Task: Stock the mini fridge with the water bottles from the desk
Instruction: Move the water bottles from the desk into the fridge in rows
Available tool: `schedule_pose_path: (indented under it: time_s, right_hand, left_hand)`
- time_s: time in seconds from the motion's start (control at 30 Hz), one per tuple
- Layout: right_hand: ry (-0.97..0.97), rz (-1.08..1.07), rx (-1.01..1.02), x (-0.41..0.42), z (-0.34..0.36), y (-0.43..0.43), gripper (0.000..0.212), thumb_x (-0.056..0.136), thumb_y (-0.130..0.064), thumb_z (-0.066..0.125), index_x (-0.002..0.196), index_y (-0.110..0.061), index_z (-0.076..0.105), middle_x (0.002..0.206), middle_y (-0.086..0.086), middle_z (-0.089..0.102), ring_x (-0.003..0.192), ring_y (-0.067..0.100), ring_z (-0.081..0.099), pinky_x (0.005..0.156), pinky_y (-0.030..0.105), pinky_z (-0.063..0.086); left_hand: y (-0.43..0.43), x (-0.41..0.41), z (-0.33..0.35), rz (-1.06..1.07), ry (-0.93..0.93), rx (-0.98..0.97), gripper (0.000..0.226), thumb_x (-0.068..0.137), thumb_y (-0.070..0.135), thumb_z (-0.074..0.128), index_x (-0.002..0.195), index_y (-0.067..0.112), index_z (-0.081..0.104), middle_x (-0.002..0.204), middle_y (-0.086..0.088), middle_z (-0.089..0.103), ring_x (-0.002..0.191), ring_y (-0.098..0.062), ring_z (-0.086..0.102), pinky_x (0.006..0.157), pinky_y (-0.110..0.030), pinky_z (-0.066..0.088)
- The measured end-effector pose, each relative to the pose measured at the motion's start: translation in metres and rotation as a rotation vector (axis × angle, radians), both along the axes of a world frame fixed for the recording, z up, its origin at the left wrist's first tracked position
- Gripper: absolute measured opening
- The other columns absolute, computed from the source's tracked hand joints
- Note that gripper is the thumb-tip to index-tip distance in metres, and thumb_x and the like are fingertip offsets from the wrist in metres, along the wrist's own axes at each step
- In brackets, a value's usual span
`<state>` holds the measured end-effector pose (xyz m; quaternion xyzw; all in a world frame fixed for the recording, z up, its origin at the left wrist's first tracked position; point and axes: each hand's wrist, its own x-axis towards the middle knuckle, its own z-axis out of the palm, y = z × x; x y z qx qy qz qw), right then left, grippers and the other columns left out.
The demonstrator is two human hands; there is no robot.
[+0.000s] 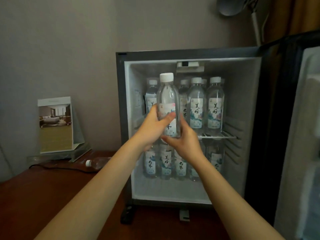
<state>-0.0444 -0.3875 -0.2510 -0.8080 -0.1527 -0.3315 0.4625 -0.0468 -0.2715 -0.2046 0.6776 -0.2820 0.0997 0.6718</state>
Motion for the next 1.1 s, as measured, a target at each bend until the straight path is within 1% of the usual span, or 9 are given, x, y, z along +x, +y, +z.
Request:
schedule_pose_path:
  time_s: [0.13,0.2,0.3,0.43,0.5,0.57,0.67,0.83,1.1]
  right_hand:
    - [-0.006,-0.146,-0.012,0.016,0.008,-0.006,0.091,0.074,-0.031,0.077,0.148,-0.019,0.025,0.131,0.003,0.057,0.114,0.016,0.057,0.088,0.017,0.043]
    - [-0.004,-0.238,-0.020,0.023,0.006,-0.009,0.086,0.072,-0.034,0.078,0.145,-0.019,0.033,0.122,0.003,0.063,0.105,0.016,0.060,0.081,0.019,0.045]
    - [-0.004,-0.355,-0.012,0.031,-0.001,-0.011,0.072,0.073,-0.036,0.076,0.136,-0.015,0.047,0.111,0.009,0.066,0.096,0.017,0.061,0.075,0.027,0.045]
    - [-0.059,-0.421,0.000,0.035,-0.009,-0.007,0.055,0.081,-0.031,0.071,0.128,-0.008,0.053,0.119,0.007,0.063,0.108,0.021,0.060,0.086,0.027,0.047]
    - [-0.090,-0.444,-0.011,0.037,-0.012,-0.005,0.049,0.084,-0.028,0.068,0.125,-0.006,0.055,0.120,0.007,0.062,0.109,0.021,0.060,0.085,0.024,0.045]
    - [-0.110,-0.466,-0.008,0.038,-0.014,-0.004,0.044,0.084,-0.024,0.068,0.122,-0.004,0.057,0.118,0.008,0.063,0.107,0.021,0.060,0.083,0.019,0.041]
    - [-0.125,-0.500,-0.012,0.039,-0.015,-0.002,0.046,0.085,-0.020,0.067,0.126,-0.004,0.055,0.122,0.012,0.062,0.111,0.024,0.059,0.087,0.023,0.043]
    - [-0.111,-0.522,-0.050,0.039,-0.016,0.000,0.048,0.089,-0.017,0.062,0.133,-0.005,0.049,0.122,0.016,0.058,0.108,0.029,0.058,0.086,0.031,0.047]
    - [-0.016,-0.504,-0.065,0.037,-0.014,-0.001,0.052,0.091,-0.017,0.055,0.140,-0.006,0.039,0.133,0.015,0.046,0.117,0.029,0.051,0.089,0.030,0.043]
  left_hand:
    - [-0.014,0.019,0.011,0.010,-0.002,0.018,0.044,0.092,0.019,0.056,0.132,0.018,0.038,0.122,0.002,0.060,0.109,-0.013,0.060,0.097,-0.043,0.048]
    - [-0.021,0.028,0.010,0.015,0.010,0.054,0.046,0.092,0.019,0.055,0.133,0.017,0.034,0.127,-0.002,0.057,0.112,-0.018,0.059,0.097,-0.047,0.047]
    - [-0.030,0.042,0.005,0.041,0.031,0.114,0.044,0.091,0.023,0.056,0.130,0.021,0.034,0.120,0.002,0.059,0.112,-0.021,0.059,0.097,-0.051,0.046]
    - [-0.035,0.059,0.003,0.123,0.030,0.141,0.046,0.091,0.018,0.057,0.132,0.023,0.036,0.120,0.004,0.058,0.112,-0.019,0.056,0.098,-0.045,0.046]
    - [-0.035,0.065,-0.002,0.166,0.012,0.205,0.043,0.092,0.016,0.054,0.132,0.020,0.039,0.114,0.009,0.054,0.111,-0.014,0.053,0.099,-0.038,0.045]
    - [-0.034,0.071,-0.010,0.204,-0.005,0.269,0.042,0.093,0.018,0.053,0.133,0.017,0.041,0.121,0.010,0.051,0.116,-0.013,0.049,0.102,-0.036,0.041]
    - [-0.035,0.079,-0.020,0.269,-0.033,0.317,0.044,0.094,0.024,0.051,0.136,0.016,0.041,0.136,-0.001,0.050,0.125,-0.018,0.046,0.106,-0.042,0.039]
    - [-0.039,0.085,-0.027,0.330,-0.046,0.302,0.030,0.094,0.026,0.051,0.121,0.012,0.049,0.121,-0.004,0.058,0.112,-0.019,0.055,0.097,-0.038,0.045]
    - [-0.043,0.090,-0.035,0.384,-0.015,0.308,0.040,0.091,0.034,0.053,0.123,0.012,0.043,0.125,-0.006,0.053,0.110,-0.022,0.055,0.096,-0.045,0.046]
